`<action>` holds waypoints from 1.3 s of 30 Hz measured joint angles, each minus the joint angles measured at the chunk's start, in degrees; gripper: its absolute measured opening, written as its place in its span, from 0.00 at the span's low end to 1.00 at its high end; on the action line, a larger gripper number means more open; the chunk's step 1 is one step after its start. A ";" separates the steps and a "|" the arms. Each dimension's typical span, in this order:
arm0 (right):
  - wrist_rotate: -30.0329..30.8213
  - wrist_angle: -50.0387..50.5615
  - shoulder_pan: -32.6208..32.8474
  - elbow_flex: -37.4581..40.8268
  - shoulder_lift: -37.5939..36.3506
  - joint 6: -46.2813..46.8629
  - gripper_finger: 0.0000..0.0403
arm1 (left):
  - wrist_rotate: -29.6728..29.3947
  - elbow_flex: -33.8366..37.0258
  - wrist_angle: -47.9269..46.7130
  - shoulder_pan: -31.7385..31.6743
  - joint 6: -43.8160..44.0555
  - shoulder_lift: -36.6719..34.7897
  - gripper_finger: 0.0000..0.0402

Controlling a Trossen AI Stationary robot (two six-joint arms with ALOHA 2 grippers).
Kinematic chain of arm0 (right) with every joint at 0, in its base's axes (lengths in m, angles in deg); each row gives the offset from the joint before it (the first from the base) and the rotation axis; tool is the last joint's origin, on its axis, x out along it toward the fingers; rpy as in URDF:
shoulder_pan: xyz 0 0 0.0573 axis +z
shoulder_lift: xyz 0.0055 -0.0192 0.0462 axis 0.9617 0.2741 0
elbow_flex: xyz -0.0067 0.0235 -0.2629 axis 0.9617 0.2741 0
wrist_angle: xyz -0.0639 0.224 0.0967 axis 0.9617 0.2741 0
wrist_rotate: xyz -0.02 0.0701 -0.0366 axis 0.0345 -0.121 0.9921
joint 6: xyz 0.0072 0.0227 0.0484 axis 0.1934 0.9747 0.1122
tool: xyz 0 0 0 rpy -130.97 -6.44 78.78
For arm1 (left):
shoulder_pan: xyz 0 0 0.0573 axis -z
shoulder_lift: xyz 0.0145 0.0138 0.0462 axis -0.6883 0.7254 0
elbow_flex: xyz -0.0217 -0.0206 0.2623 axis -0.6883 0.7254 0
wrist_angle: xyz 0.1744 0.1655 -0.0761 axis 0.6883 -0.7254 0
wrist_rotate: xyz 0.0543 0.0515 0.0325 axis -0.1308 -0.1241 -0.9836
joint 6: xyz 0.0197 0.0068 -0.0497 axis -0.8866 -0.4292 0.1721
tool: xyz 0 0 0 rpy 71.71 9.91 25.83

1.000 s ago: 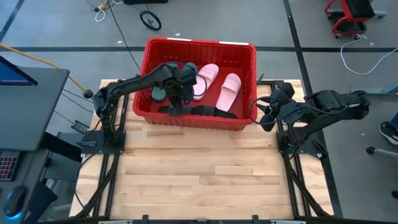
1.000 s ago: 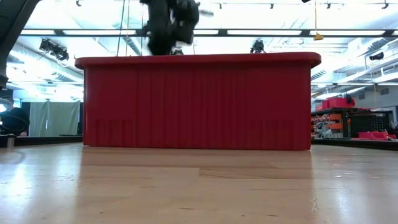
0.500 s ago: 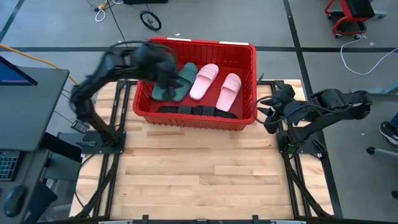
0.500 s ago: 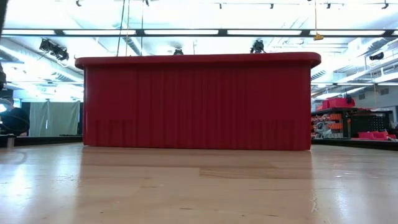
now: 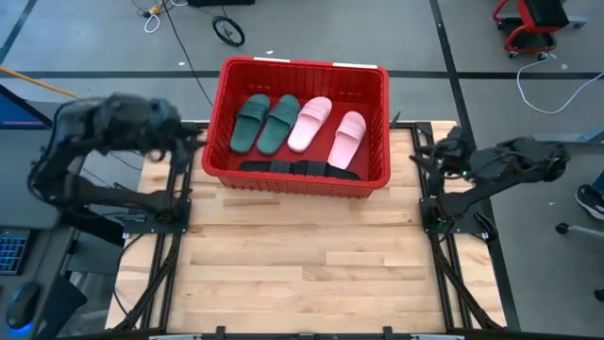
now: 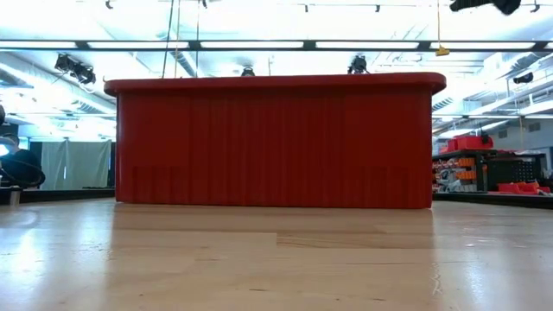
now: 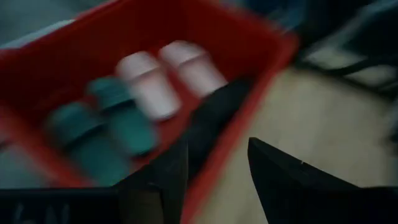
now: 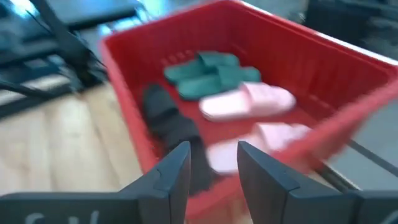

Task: Pick and place slides into bin
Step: Return to Home Position

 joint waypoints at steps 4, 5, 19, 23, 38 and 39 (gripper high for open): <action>-0.47 -17.70 2.42 12.29 -7.37 -6.26 0.34 | 8.88 22.33 25.46 5.21 3.11 -14.03 0.43; -0.65 -22.27 2.86 15.13 -8.99 -7.78 0.34 | 10.46 27.71 32.54 6.65 3.45 -16.95 0.44; -1.95 -46.81 4.89 37.51 -27.64 -14.99 0.34 | 2.52 74.57 76.29 14.31 4.85 -41.14 0.43; -2.12 -49.71 4.89 41.19 -30.69 -18.49 0.34 | 2.43 79.72 79.54 14.31 5.04 -44.71 0.44; -2.07 -56.69 4.85 52.67 -33.34 -11.64 0.34 | 2.07 91.11 90.49 14.29 4.67 -54.57 0.43; -2.00 -57.39 4.84 53.29 -33.34 -11.66 0.34 | 2.08 91.21 90.50 14.30 4.47 -54.64 0.43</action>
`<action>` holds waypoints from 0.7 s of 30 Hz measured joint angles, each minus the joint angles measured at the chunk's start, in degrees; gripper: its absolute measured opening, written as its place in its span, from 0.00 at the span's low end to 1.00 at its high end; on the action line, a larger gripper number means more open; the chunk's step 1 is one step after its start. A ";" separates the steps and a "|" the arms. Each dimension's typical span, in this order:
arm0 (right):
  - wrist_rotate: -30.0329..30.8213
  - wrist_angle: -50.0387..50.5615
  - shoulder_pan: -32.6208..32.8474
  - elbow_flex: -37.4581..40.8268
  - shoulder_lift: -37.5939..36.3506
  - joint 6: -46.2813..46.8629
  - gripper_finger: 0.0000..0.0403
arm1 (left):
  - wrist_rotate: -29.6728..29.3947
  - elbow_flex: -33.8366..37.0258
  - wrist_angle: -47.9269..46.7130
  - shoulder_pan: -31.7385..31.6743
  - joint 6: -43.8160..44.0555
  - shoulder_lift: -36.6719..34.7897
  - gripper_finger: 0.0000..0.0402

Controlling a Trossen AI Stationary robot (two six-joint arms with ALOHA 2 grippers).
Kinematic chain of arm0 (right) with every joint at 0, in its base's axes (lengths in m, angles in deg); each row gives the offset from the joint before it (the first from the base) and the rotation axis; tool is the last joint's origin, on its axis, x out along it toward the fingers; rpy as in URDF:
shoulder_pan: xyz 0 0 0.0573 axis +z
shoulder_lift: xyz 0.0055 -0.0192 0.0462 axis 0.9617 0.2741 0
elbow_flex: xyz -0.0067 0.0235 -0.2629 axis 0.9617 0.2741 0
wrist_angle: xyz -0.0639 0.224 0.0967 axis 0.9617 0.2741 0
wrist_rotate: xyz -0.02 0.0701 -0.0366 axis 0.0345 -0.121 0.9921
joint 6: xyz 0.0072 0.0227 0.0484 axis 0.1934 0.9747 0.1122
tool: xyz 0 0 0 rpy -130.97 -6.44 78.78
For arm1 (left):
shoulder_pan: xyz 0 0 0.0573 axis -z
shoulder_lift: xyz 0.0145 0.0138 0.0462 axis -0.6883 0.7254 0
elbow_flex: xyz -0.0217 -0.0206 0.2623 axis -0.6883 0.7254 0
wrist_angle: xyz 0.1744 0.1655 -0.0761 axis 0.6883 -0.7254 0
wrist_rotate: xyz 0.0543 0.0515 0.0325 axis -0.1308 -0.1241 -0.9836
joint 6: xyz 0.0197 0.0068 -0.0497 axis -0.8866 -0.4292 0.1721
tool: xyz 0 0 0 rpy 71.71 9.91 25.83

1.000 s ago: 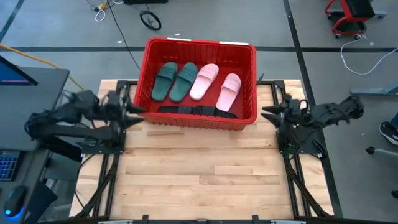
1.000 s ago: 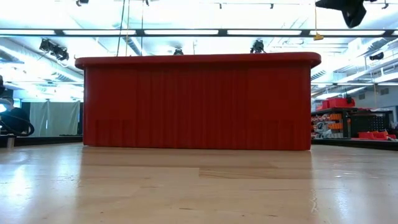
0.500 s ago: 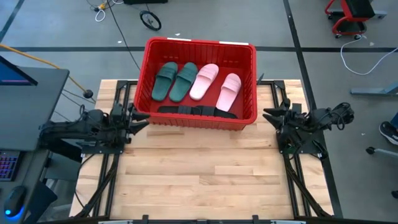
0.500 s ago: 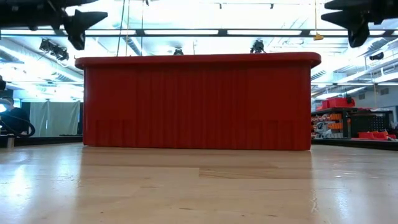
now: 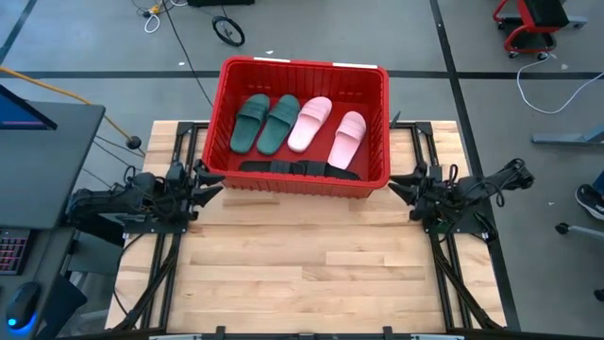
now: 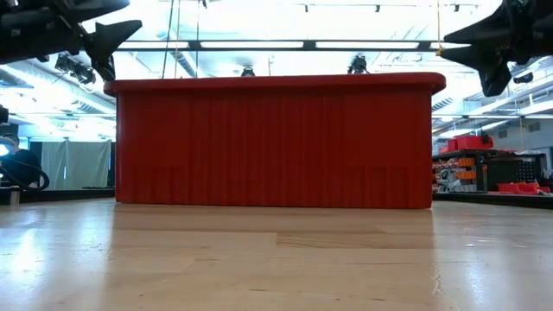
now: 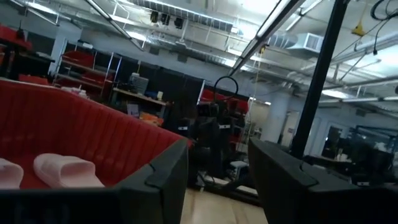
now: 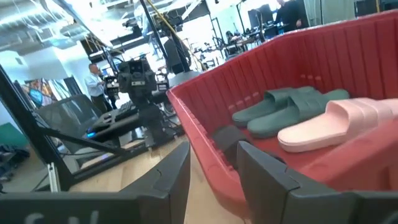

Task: Pick and place slides into bin
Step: Return to Home Position

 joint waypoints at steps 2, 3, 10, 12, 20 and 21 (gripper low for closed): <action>0.01 -0.68 0.00 1.14 -0.17 0.78 0.34 | 0.04 0.00 -0.65 0.00 -0.93 0.02 0.43; 0.06 -1.00 0.00 1.72 -0.22 1.41 0.34 | 0.04 0.00 -0.86 0.00 -1.24 0.02 0.43; -2.40 -7.56 0.00 5.48 -0.22 2.41 0.34 | -0.08 0.00 -0.78 0.00 -0.05 0.02 0.45; -5.59 -7.98 0.00 5.57 -0.22 1.37 0.34 | -0.07 -0.02 -0.62 -0.02 0.81 0.02 0.45; -8.14 -5.43 0.02 5.57 -0.20 -0.87 0.34 | -0.04 -0.02 -1.64 0.00 -0.06 0.14 0.43; -8.15 -4.52 0.02 5.57 -0.22 -0.92 0.34 | 0.07 -0.04 -2.27 0.01 -0.59 0.13 0.43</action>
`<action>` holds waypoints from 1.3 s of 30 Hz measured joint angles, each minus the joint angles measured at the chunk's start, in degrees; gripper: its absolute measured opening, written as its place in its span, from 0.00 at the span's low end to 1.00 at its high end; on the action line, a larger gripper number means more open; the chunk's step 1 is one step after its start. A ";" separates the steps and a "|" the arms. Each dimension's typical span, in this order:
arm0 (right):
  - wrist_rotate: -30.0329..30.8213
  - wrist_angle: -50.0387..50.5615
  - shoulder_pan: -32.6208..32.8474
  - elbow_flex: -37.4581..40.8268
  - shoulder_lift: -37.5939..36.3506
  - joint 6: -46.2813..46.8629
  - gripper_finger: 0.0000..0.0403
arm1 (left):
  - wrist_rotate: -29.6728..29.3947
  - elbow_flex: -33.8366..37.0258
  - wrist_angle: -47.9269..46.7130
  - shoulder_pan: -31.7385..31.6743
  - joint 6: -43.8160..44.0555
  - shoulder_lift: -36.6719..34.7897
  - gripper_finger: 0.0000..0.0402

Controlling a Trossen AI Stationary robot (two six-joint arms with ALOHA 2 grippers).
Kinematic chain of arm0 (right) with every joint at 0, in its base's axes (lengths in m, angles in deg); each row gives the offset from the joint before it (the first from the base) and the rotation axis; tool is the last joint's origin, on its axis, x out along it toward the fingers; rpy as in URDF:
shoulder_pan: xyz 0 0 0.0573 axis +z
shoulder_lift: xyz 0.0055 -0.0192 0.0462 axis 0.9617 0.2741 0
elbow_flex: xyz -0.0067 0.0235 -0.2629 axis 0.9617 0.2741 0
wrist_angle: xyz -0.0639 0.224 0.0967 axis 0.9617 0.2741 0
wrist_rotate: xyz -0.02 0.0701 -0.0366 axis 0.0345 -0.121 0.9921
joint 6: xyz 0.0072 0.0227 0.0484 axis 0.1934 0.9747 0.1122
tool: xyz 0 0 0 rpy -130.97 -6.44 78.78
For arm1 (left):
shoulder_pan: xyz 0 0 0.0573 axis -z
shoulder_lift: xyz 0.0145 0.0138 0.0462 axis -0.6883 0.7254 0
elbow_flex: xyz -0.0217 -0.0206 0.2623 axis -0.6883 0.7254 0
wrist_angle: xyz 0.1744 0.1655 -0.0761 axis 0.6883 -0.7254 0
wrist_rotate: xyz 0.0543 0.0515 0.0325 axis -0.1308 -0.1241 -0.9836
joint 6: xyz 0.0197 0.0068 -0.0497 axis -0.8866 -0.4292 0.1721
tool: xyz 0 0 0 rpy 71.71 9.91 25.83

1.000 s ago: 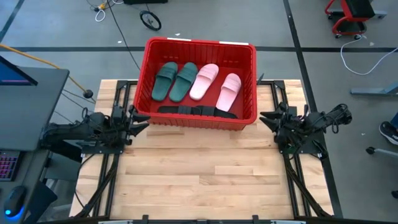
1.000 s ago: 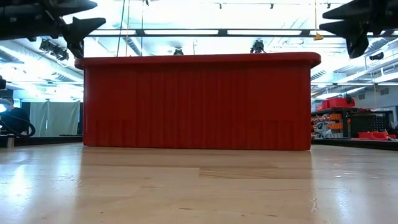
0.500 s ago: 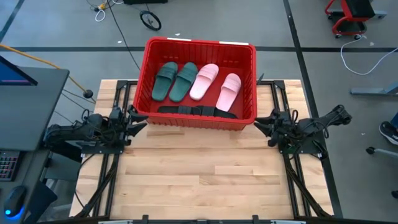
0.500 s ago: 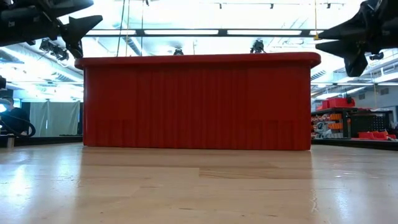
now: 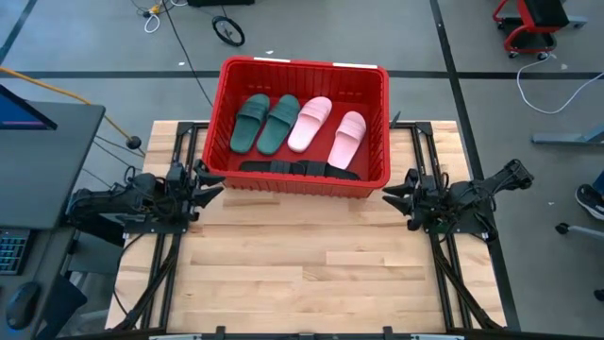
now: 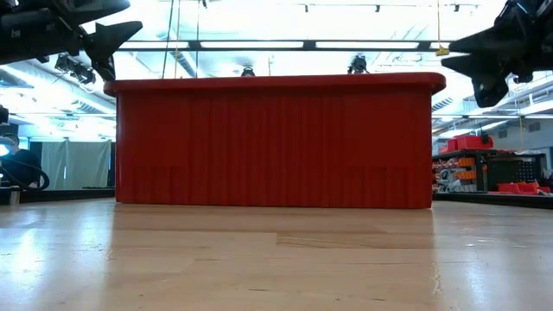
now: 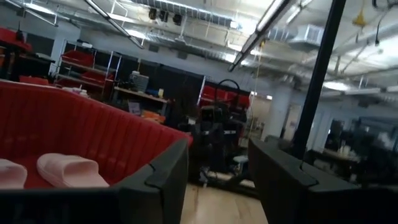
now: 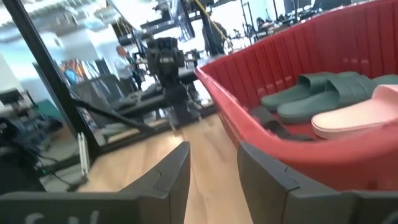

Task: Pick and place slides into bin
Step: Return to Home Position

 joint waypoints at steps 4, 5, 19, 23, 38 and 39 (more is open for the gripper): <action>-0.08 3.07 0.00 0.00 0.02 -0.70 0.34 | 0.30 -0.07 -1.57 0.01 -1.58 0.00 0.44; -0.07 3.12 0.00 0.00 0.02 -1.00 0.34 | 0.28 -0.05 -1.62 0.01 -1.81 0.00 0.44; 2.06 6.08 -0.02 0.00 0.02 -4.09 0.34 | -0.80 0.36 -0.80 -0.03 -10.07 0.16 0.43; 2.08 6.08 -0.02 0.00 0.02 -4.15 0.34 | -0.77 0.37 -0.33 -0.05 -13.57 0.22 0.45; 2.10 6.08 -0.02 0.00 0.02 -5.11 0.34 | -0.23 0.23 0.36 -0.03 -13.84 0.11 0.44; 2.11 6.10 -0.02 0.00 0.02 -5.12 0.34 | -0.22 0.22 0.23 -0.03 -13.97 0.11 0.45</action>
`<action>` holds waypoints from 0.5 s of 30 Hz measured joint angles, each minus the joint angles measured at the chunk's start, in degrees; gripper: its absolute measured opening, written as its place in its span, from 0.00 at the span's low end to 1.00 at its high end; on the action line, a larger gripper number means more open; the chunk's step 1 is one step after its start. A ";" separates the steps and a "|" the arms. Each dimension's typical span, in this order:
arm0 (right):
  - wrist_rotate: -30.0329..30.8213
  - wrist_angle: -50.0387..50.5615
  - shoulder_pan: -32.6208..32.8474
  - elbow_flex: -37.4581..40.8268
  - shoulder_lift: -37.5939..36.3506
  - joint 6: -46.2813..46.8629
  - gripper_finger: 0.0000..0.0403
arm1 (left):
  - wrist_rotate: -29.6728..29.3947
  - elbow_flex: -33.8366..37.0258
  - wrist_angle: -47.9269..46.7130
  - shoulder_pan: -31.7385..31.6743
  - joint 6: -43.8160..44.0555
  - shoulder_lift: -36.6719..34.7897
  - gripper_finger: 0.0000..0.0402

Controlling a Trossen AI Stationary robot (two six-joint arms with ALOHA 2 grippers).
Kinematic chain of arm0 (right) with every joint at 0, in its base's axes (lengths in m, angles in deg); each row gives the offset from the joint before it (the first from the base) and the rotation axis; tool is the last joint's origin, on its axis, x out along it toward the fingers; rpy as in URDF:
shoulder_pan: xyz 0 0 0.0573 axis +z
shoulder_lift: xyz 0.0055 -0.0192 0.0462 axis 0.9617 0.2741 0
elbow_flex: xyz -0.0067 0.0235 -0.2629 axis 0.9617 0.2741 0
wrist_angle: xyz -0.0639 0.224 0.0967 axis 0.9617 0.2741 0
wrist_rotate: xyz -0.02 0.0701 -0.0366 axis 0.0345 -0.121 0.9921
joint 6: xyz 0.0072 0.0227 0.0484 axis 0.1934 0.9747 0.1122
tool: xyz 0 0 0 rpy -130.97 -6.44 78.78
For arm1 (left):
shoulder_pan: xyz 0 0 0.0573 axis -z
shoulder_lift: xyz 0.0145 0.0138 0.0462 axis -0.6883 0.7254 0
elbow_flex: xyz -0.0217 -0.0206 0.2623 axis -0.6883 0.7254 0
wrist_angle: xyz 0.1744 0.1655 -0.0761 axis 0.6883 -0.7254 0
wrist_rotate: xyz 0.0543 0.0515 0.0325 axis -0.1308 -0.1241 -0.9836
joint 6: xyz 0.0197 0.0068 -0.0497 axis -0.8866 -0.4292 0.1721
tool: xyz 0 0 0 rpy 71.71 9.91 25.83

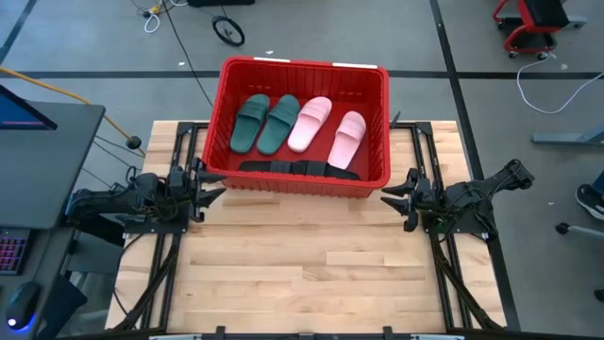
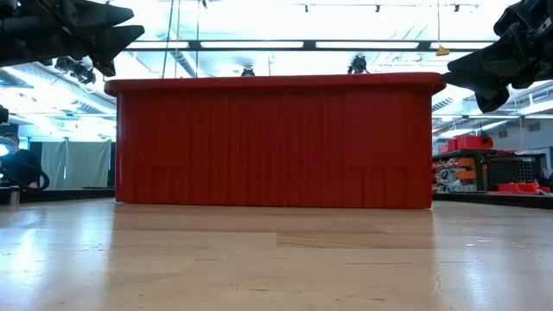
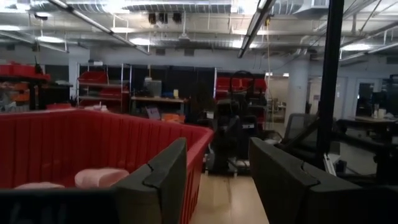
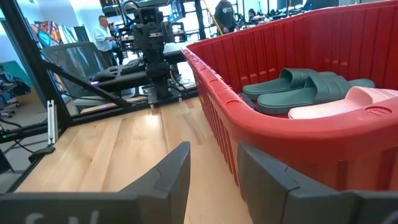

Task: Pick and place slides into bin
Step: Return to Home Position

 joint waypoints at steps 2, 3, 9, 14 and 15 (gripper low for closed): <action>-0.02 -0.02 0.00 0.00 0.00 -0.02 0.34 | 0.02 -0.12 -2.21 0.00 0.08 -0.11 0.45; -0.02 0.00 0.00 0.00 0.00 -0.04 0.34 | 0.04 -0.10 -3.52 0.00 0.48 -0.02 0.45; 0.00 0.09 0.02 -0.02 0.02 -0.06 0.34 | 0.39 -0.50 -7.76 0.00 0.61 0.72 0.45; -0.02 0.11 0.00 -0.02 0.04 -0.06 0.34 | -0.21 0.09 -6.24 -0.06 -17.78 0.74 0.43; 0.00 0.11 0.00 -0.02 0.04 -0.06 0.34 | -0.15 0.01 -5.79 0.01 -20.93 0.63 0.43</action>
